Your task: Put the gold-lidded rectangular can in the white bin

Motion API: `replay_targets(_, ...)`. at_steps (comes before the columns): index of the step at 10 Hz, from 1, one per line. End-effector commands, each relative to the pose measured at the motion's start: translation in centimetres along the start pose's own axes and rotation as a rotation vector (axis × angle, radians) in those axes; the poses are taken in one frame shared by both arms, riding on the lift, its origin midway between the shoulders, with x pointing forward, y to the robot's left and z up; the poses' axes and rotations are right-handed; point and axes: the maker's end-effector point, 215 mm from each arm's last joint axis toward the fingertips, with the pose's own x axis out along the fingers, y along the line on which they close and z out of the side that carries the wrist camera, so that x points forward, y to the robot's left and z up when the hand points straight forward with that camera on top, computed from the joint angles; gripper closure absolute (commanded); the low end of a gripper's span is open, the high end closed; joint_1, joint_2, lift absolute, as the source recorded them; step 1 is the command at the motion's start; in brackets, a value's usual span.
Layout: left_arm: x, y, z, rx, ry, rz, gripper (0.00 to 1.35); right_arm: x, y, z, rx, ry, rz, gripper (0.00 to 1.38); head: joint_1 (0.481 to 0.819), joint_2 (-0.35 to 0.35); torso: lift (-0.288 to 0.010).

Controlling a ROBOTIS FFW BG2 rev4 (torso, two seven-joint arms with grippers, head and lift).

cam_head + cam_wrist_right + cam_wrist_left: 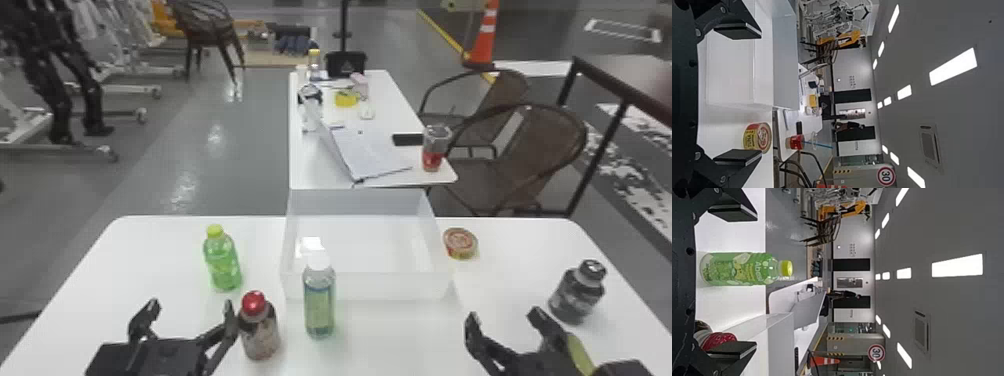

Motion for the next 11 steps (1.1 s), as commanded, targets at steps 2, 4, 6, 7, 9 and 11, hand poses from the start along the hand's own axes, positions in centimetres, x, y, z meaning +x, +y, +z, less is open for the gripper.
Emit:
replay_targets(2,0.0,0.1,-0.1,-0.003,0.003,0.003,0.15,0.1,0.0,0.0,0.002,0.002,0.0,0.22,0.549,0.0,-0.1)
replay_targets(4,0.0,0.1,-0.1,-0.003,0.003,0.003,0.15,0.1,0.0,0.0,0.003,0.0,-0.001,0.22,0.549,0.0,-0.1)
replay_targets(6,0.1,0.2,0.0,-0.003,0.0,0.004,0.15,0.1,0.0,0.1,0.006,-0.001,-0.001,0.22,0.549,0.0,-0.1)
replay_targets(7,0.1,0.2,0.0,-0.003,0.0,0.004,0.15,0.1,0.0,0.1,0.006,-0.002,-0.001,0.22,0.549,0.0,-0.1)
replay_targets(9,0.1,0.3,0.0,-0.001,-0.002,0.005,0.15,0.3,-0.1,1.0,0.003,-0.019,-0.001,0.21,0.549,0.0,-0.1)
replay_targets(11,0.0,0.3,-0.1,0.0,0.003,0.005,0.15,0.9,-0.2,2.2,0.021,-0.037,-0.003,0.22,0.549,0.0,-0.1)
